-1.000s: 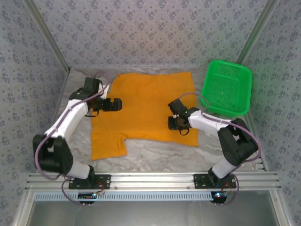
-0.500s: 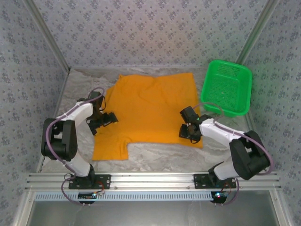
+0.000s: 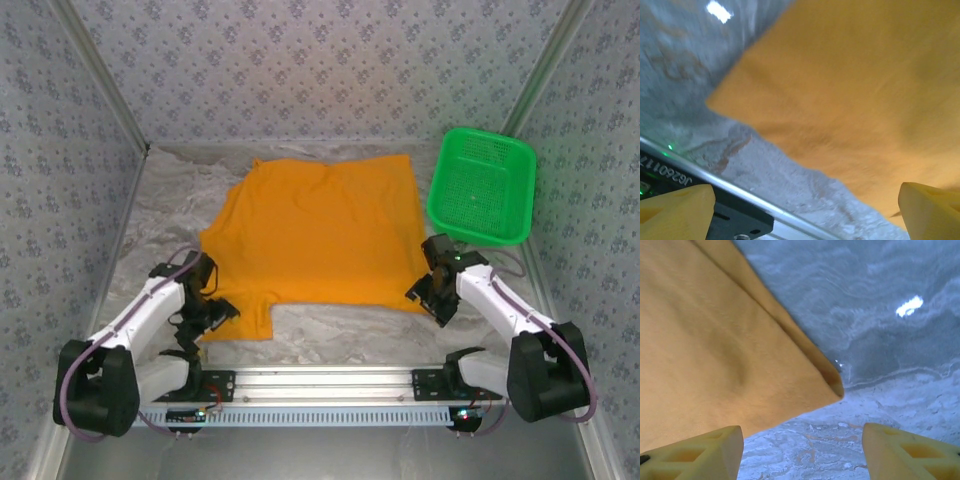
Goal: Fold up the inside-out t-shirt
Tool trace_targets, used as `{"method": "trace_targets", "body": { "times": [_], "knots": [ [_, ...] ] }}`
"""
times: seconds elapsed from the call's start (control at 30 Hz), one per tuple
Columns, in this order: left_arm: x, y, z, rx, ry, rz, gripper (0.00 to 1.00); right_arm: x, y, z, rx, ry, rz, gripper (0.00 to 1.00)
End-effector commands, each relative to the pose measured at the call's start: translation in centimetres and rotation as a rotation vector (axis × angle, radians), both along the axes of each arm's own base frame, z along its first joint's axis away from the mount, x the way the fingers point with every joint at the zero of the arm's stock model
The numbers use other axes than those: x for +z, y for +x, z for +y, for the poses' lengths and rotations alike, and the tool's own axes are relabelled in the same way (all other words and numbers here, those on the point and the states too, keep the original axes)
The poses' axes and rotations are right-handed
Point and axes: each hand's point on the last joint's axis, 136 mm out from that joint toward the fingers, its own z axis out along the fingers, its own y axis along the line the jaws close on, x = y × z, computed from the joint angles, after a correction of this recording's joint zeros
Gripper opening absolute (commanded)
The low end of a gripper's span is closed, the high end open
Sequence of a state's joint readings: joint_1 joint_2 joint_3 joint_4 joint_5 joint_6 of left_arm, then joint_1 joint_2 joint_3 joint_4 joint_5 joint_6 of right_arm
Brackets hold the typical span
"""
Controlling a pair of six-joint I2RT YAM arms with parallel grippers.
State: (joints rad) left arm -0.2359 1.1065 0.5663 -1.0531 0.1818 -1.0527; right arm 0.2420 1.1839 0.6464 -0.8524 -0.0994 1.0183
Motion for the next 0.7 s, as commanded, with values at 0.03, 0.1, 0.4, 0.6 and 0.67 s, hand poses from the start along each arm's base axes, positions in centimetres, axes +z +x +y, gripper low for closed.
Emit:
{"method": "trace_targets", "body": {
  "times": [0.03,0.1,0.4,0.6,0.67],
  "knots": [
    [-0.7,-0.4,-1.3,0.117,-0.012,0.028,0.92,-1.1,0.0,0.0,-0.162,0.084,0.033,0.63],
    [-1.5,-0.1,-1.5,0.14,-0.015,0.034,0.89,-1.4,0.8,-0.7,-0.213,0.084,0.008,0.6],
    [-4.6,0.3,-0.4,0.246,0.071,0.063,0.47,-2.7,1.7,-2.1,-0.298,0.022,-0.021,0.51],
    [-4.3,-0.1,0.2,0.26,0.091,0.078,0.0,-4.1,1.1,-1.7,-0.358,0.018,0.006,0.16],
    [-2.9,-0.7,0.6,0.259,0.112,0.085,0.0,-3.8,0.4,-2.2,-0.379,-0.028,0.022,0.02]
  ]
}}
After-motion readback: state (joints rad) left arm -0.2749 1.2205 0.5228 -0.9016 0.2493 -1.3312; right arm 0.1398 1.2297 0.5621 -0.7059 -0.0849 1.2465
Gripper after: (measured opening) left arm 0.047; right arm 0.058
